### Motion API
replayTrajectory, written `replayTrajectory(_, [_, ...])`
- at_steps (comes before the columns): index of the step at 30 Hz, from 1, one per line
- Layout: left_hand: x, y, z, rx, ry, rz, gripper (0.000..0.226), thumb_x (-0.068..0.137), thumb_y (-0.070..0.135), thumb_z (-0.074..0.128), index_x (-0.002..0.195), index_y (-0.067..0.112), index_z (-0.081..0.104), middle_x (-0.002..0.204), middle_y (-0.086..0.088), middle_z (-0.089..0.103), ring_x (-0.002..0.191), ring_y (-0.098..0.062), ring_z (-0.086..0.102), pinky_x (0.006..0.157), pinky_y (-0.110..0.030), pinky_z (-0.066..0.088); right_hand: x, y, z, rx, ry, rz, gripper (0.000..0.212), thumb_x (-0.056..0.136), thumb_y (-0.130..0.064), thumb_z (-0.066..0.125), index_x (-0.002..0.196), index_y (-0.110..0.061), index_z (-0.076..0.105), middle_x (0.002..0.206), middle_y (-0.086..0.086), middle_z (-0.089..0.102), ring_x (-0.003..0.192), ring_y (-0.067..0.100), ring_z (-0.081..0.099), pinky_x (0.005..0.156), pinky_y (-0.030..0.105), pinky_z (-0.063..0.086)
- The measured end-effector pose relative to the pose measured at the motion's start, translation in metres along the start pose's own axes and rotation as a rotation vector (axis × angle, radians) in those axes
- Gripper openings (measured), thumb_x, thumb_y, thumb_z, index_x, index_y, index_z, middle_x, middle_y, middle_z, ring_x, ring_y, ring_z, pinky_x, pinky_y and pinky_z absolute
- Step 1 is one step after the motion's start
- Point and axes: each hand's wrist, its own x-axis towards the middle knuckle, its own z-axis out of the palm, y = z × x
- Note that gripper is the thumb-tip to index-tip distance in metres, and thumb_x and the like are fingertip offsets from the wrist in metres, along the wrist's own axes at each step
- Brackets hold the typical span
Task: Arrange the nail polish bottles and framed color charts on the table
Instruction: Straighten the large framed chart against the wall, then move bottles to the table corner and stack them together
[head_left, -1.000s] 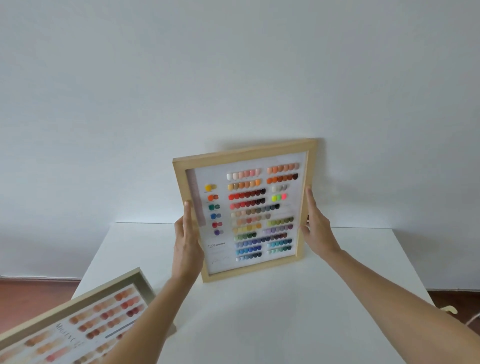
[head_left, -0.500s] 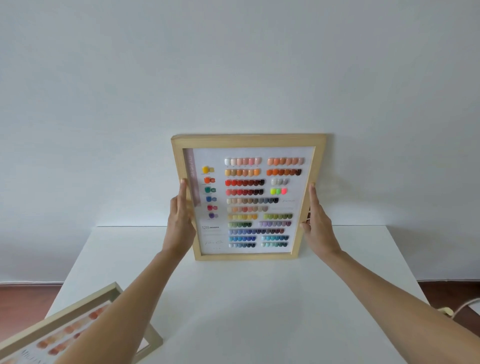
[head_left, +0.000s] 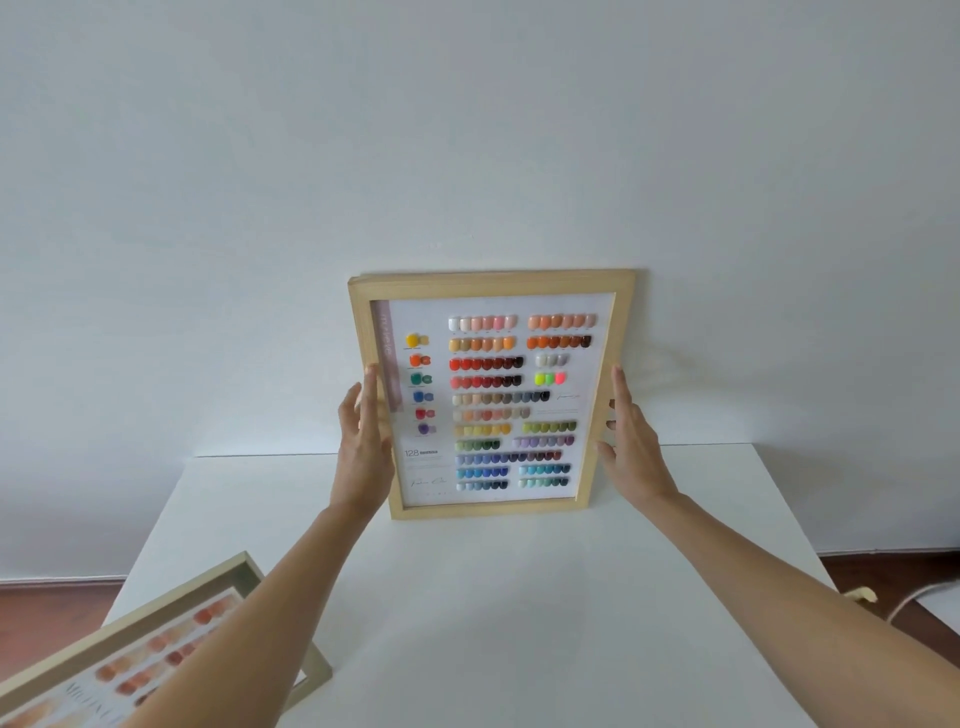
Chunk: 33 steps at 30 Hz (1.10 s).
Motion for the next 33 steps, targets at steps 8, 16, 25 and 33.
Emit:
replayTrajectory(8, [-0.022, 0.036, 0.002, -0.054, 0.125, 0.06, 0.084, 0.089, -0.006, 0.053, 0.151, 0.03, 0.009, 0.158, -0.007, 0.008, 0.144, -0.028, 0.023, 0.104, -0.05, 0.042, -0.043, -0.008, -0.034, -0.052, -0.001, 0.025, 0.102, 0.087, 0.002, 0.059, 0.142, -0.052, -0.008, 0.13, 0.008, 0.047, 0.092, 0.015, 0.055, 0.082, 0.029, 0.045])
replayTrajectory(16, [-0.085, 0.086, 0.059, -0.137, -0.042, 0.251, 0.072, 0.089, -0.001, 0.058, 0.148, 0.021, 0.024, 0.151, -0.009, 0.027, 0.141, -0.022, 0.027, 0.11, -0.035, 0.029, -0.114, 0.018, -0.091, -0.028, -0.021, 0.113, 0.067, 0.088, -0.005, 0.059, 0.139, -0.038, 0.028, 0.116, 0.001, 0.054, 0.099, 0.013, 0.054, 0.096, 0.036, 0.048])
replayTrajectory(25, [-0.142, 0.161, 0.129, -0.163, -0.311, 0.361, 0.055, 0.092, 0.008, 0.058, 0.141, 0.022, 0.038, 0.141, 0.001, 0.04, 0.129, -0.014, 0.042, 0.1, -0.022, 0.037, -0.167, 0.096, -0.181, -0.069, 0.034, 0.256, 0.031, 0.087, 0.0, 0.06, 0.116, -0.012, 0.06, 0.108, 0.011, 0.064, 0.096, 0.016, 0.06, 0.09, 0.037, 0.054])
replayTrajectory(33, [-0.172, 0.233, 0.206, -0.142, -0.494, 0.34, 0.044, 0.092, 0.015, 0.059, 0.135, 0.022, 0.049, 0.132, 0.007, 0.049, 0.116, -0.013, 0.054, 0.098, -0.025, 0.046, -0.176, 0.174, -0.23, -0.181, -0.145, 0.26, 0.03, 0.085, -0.007, 0.064, 0.115, -0.009, 0.062, 0.114, 0.011, 0.064, 0.097, 0.017, 0.059, 0.088, 0.023, 0.045])
